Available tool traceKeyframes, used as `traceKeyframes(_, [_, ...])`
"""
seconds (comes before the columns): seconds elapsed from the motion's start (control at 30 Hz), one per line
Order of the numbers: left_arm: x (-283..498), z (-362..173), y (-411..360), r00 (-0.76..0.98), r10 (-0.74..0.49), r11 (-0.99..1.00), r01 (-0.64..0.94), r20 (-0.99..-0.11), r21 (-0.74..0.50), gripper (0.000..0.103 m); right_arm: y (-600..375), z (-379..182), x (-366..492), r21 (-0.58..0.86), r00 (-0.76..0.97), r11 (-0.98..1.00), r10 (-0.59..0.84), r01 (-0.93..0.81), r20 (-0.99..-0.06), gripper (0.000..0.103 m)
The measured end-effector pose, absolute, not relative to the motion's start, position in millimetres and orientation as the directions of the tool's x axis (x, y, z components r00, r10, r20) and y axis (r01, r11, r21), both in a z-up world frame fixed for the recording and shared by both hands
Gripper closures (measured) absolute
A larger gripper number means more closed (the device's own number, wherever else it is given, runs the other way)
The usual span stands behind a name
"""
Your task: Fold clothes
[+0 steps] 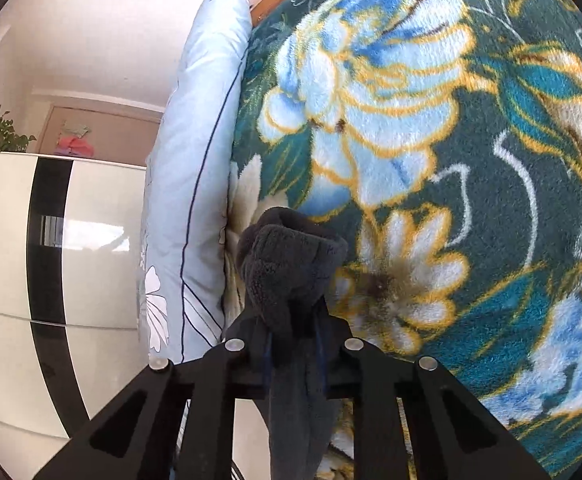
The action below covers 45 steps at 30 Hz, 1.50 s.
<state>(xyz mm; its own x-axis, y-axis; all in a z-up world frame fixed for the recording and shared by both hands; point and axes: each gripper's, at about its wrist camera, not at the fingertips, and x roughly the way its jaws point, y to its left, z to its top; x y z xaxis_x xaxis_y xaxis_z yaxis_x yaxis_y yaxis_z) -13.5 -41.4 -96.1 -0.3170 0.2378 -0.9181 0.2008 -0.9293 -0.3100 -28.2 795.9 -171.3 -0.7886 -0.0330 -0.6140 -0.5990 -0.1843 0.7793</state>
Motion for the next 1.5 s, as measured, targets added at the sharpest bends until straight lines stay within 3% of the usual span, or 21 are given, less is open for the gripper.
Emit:
traceKeyframes(0.27, [-10.0, -87.0, -49.1, -0.364, 0.257, -0.915, 0.206, -0.895, -0.346, 0.024, 724.8, -39.6, -50.7, 0.677, -0.848, -0.618, -0.029, -0.4, -0.529, 0.088])
traceKeyframes(0.47, [-5.2, -79.3, -60.2, -0.402, 0.269, -0.904, 0.209, -0.875, -0.374, 0.024, 607.3, 50.1, -70.8, 0.599, -0.894, -0.793, -0.184, -0.111, -0.409, 0.088])
traceKeyframes(0.63, [-1.3, -77.2, -81.2, -0.436, 0.275, -0.883, 0.238, -0.857, -0.405, 0.024, 485.7, 78.8, -94.4, 0.541, -0.854, -0.833, -0.362, 0.116, -0.374, 0.088])
traceKeyframes(0.83, [-0.4, -87.1, -118.4, -0.46, 0.279, -0.838, 0.311, -0.843, -0.448, 0.024, 347.7, 37.1, -107.0, 0.415, -0.753, -0.87, -0.456, 0.266, -0.473, 0.088])
traceKeyframes(1.07, [-1.4, -104.1, -151.0, -0.46, 0.288, -0.797, 0.371, -0.84, -0.476, 0.024, 243.7, -64.1, -105.6, 0.269, -0.62, -0.915, -0.402, 0.3, -0.674, 0.088])
traceKeyframes(1.33, [-6.3, -125.0, -156.4, -0.436, 0.309, -0.787, 0.381, -0.845, -0.484, 0.024, 187.2, -117.4, -87.6, 0.126, -0.543, -0.922, -0.322, 0.366, -0.775, 0.087])
traceKeyframes(1.5, [-9.9, -131.9, -149.5, -0.423, 0.329, -0.783, 0.378, -0.844, -0.494, 0.024, 170.3, -138.7, -92.4, 0.078, -0.482, -0.917, -0.277, 0.392, -0.831, 0.082])
